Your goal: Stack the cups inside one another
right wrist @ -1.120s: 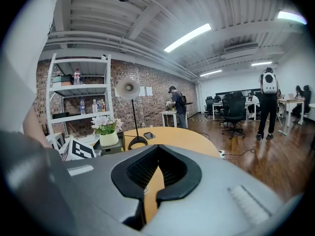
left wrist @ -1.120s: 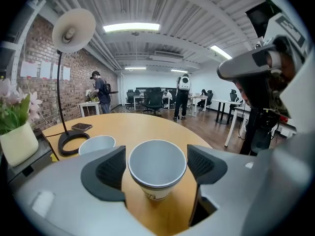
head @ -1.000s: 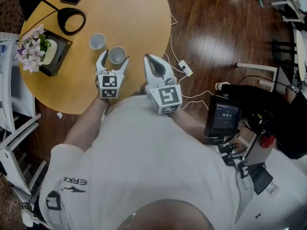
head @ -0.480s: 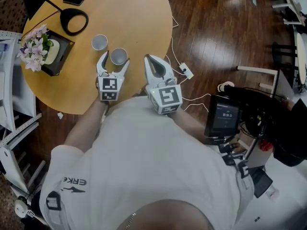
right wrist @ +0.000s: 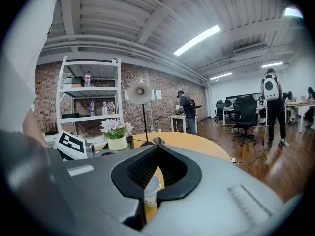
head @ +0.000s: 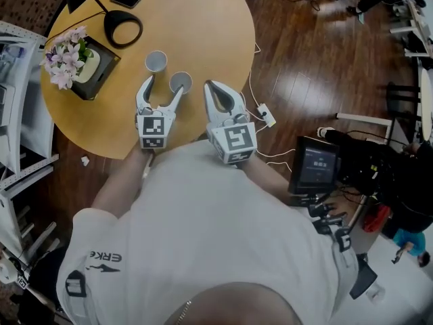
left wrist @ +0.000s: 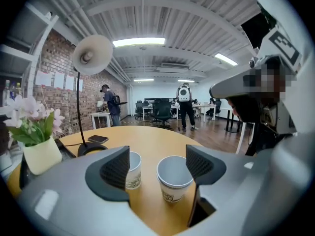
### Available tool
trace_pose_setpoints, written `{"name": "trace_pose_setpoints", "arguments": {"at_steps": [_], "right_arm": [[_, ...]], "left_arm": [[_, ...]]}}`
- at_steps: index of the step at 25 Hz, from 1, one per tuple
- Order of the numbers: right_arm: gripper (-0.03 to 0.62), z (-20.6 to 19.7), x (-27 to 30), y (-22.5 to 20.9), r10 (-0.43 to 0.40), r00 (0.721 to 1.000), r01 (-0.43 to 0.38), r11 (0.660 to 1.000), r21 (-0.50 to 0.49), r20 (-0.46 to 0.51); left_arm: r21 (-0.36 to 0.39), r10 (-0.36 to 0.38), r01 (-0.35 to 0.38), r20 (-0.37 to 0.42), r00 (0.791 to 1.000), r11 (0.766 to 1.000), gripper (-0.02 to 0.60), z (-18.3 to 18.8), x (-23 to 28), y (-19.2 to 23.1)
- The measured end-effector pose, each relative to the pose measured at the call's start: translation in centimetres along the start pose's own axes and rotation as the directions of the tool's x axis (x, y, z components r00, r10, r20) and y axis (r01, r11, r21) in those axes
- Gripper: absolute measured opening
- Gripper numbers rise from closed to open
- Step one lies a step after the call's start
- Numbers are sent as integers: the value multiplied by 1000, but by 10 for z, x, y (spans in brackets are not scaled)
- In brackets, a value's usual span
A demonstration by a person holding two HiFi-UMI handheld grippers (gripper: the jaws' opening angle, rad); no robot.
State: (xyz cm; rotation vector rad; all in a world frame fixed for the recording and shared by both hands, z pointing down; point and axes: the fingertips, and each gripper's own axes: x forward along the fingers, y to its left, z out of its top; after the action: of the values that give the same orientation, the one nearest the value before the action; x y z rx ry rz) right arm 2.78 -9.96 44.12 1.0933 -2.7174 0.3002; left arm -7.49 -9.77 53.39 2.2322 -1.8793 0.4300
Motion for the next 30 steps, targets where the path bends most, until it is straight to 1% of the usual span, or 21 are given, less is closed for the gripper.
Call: {"name": "trace_pose_setpoints", "arguments": {"at_steps": [4, 7, 12, 15, 19, 23, 26, 30], "right_arm": [[14, 9, 8, 13, 39, 999, -39, 999, -21, 13], [14, 17, 15, 26, 66, 997, -65, 997, -37, 25], [14, 30, 29, 50, 113, 993, -110, 992, -65, 46], [14, 35, 34, 65, 133, 990, -129, 989, -76, 52], [14, 38, 40, 84, 151, 987, -146, 985, -93, 52], [14, 43, 41, 97, 146, 988, -140, 985, -102, 49], [14, 45, 42, 104, 138, 989, -131, 986, -103, 62], [14, 45, 43, 107, 103, 993, -97, 989, -108, 57]], "left_arm": [[-26, 59, -57, 75, 995, 998, 284, 24, -18, 16], [-44, 102, -98, 118, 988, 994, 194, 38, -34, 30], [-67, 174, -165, 164, 971, 984, 63, 52, -59, 55], [-77, 207, -196, 175, 963, 978, 9, 55, -75, 68], [-89, 220, -207, 180, 959, 974, 2, 55, -89, 83], [-93, 219, -205, 181, 959, 974, 2, 53, -98, 92], [-96, 207, -191, 187, 960, 977, 2, 54, -101, 96], [-97, 176, -159, 190, 966, 982, 2, 52, -102, 99]]}}
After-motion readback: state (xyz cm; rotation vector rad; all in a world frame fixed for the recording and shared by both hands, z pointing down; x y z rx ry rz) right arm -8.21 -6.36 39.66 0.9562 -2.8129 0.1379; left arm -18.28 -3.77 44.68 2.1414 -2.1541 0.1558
